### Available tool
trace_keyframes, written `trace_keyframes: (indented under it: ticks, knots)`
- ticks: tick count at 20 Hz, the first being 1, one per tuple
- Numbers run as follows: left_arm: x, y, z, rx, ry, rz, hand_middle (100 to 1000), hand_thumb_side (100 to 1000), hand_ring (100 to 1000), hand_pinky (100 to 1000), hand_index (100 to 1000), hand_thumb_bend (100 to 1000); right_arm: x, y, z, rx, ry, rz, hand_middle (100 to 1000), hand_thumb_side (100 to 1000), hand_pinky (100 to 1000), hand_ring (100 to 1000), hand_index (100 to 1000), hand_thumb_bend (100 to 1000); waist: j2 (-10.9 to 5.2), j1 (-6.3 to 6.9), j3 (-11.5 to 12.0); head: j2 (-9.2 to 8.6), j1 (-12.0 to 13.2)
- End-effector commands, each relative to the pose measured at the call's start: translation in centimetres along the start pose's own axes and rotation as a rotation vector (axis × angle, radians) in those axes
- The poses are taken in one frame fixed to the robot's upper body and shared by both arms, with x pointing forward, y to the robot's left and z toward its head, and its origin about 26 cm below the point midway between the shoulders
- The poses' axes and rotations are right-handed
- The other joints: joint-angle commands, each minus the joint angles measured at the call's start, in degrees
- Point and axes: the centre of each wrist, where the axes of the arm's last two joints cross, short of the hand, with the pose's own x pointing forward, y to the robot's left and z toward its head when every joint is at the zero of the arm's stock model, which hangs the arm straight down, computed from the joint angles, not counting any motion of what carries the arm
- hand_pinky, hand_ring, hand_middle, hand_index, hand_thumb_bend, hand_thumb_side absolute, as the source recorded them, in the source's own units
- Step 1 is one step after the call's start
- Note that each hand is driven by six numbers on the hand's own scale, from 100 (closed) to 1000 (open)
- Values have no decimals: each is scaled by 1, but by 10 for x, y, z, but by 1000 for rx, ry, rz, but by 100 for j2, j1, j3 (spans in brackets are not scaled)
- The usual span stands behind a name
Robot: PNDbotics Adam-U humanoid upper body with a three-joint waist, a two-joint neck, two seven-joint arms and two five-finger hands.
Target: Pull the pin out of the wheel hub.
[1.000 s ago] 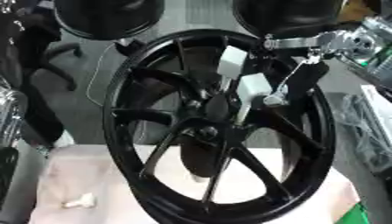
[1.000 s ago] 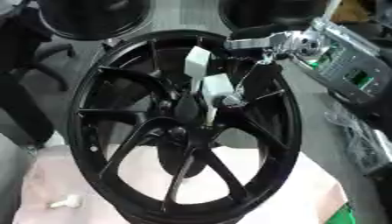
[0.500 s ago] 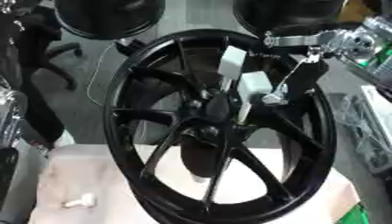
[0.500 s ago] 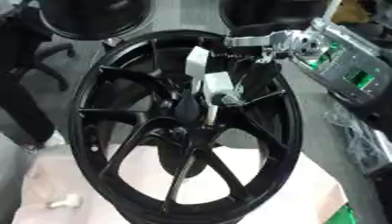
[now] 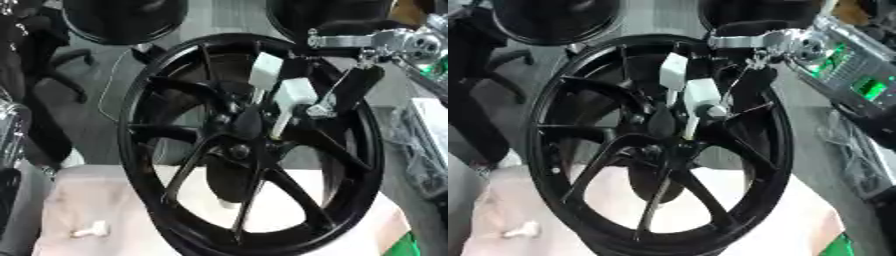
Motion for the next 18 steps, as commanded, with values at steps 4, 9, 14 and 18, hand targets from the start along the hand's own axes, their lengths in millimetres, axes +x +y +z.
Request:
trace_keyframes:
  ticks: [4, 9, 14, 18]
  knots:
    - [9, 1, -2, -2, -35, -7, 671, 567, 748, 692, 649, 345, 5, -33, 59, -176, 18, 30, 473, 102, 708, 534, 557, 139, -108, 11, -44, -33, 47]
    - [10, 2, -2, 4, -42, -9, 671, 566, 748, 692, 649, 345, -7, -35, 115, -308, 89, -49, 473, 100, 706, 524, 556, 100, -86, 5, -68, -58, 77]
    - [11, 5, -3, 20, -49, -11, 671, 566, 749, 692, 649, 345, -65, -24, 185, -587, 347, -180, 478, 100, 705, 523, 563, 100, -66, 19, -143, -81, 153]
    - [11, 7, -3, 29, -48, -18, 671, 566, 749, 692, 649, 343, -117, 2, 227, -745, 569, -235, 487, 100, 705, 526, 577, 100, -62, 39, -208, -89, 204]
